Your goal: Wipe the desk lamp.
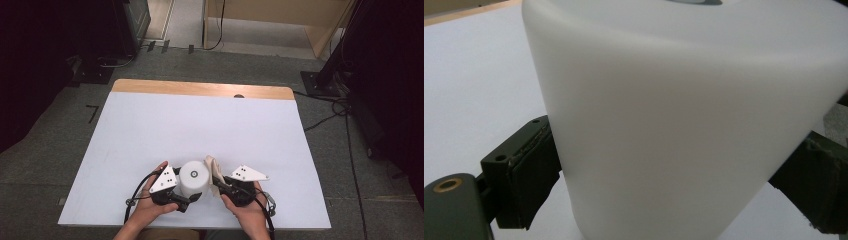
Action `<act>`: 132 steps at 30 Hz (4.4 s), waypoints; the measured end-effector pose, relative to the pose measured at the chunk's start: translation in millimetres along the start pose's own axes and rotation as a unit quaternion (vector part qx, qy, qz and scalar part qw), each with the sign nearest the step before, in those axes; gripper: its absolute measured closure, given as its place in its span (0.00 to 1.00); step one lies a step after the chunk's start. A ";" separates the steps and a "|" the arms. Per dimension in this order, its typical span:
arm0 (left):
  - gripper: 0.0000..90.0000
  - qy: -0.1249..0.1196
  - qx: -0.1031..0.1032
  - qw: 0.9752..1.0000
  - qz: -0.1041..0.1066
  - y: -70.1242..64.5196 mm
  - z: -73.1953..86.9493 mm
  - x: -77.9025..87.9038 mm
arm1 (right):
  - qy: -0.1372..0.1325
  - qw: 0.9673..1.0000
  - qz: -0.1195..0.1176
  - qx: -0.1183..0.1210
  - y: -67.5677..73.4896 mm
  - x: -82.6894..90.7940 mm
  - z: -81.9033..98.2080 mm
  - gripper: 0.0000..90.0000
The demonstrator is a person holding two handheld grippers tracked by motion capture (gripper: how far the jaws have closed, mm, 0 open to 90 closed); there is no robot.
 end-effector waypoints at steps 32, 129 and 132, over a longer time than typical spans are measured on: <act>0.08 -0.011 0.026 0.998 -0.047 -0.3 9.4 23.5 | 0.071 0.997 -0.029 -0.026 5.4 -29.9 11.2 0.90; 0.09 -0.008 -0.026 1.000 -0.009 -18.7 1.2 23.7 | 0.076 0.995 0.019 0.059 -33.6 -7.2 7.8 0.91; 0.09 -0.006 -0.011 1.000 -0.024 -16.5 1.1 25.9 | 0.048 0.998 -0.012 0.034 -24.5 1.6 0.1 0.91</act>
Point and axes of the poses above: each handheld gripper's, and its own axes: x roughly backward along the jaws, z roughly out of its underside, y roughly to its left, the point moved 1 cm from there along -x, roughly forward along the jaws, and after that the axes turned 3 degrees about -x, right-handed, at the moved point
